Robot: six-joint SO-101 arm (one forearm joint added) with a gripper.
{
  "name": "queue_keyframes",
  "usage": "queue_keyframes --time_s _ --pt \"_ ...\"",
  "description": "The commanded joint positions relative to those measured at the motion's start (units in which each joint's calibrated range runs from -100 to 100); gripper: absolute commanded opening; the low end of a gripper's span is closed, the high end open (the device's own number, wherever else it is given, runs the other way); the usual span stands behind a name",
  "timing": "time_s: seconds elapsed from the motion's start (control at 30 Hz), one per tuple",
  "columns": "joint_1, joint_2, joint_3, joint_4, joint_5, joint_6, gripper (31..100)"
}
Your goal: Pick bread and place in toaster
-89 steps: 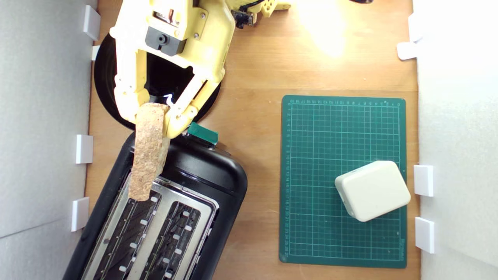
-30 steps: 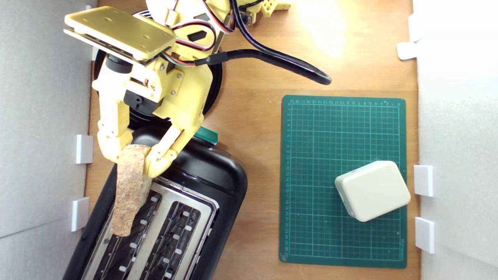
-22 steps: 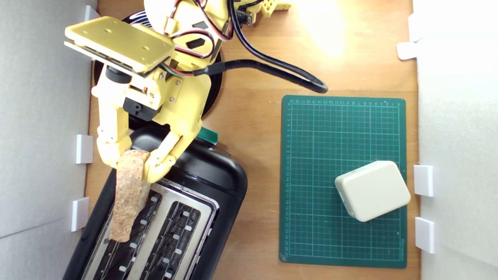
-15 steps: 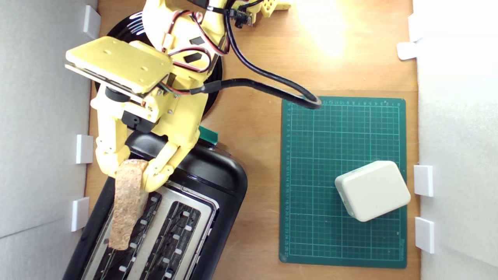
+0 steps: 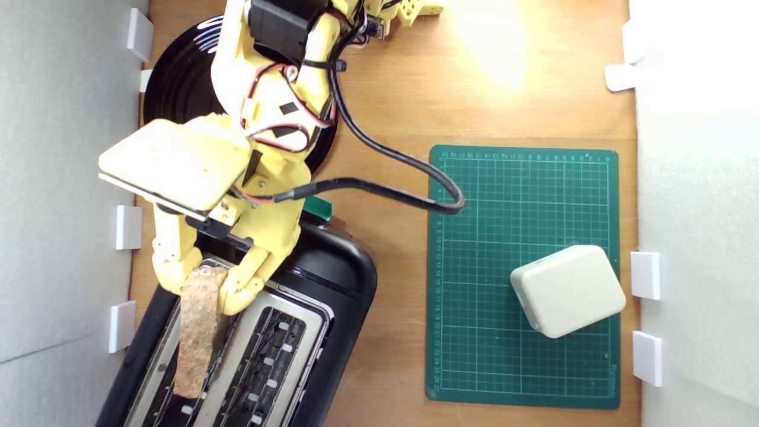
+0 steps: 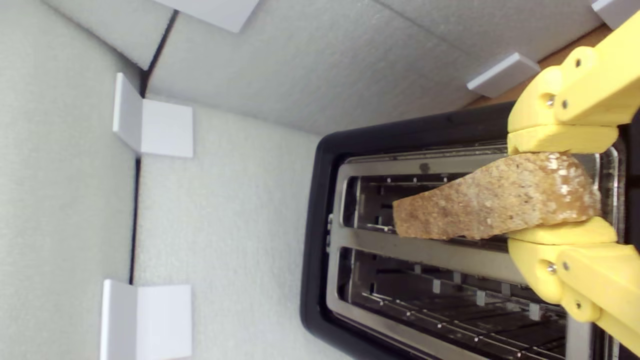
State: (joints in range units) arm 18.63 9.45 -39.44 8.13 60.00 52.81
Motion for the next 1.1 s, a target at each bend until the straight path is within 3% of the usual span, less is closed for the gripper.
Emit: queue_keyframes --time_s 0.0,0.27,0.37,0.53,0.77,1.07 --pt "-0.6 1.0 -1.7 -0.8 0.2 -0.2 57.4" --pt "-0.6 6.3 -1.6 -1.1 0.2 -0.3 57.9" --pt "-0.5 7.4 -1.6 -3.2 0.2 -0.2 58.4" --pt "-0.6 7.4 -1.4 -3.4 0.3 0.2 59.3" --pt "-1.1 7.1 -1.5 -3.4 0.4 0.2 80.7" --pt "-1.6 4.3 -1.6 -3.4 0.3 1.0 84.0"
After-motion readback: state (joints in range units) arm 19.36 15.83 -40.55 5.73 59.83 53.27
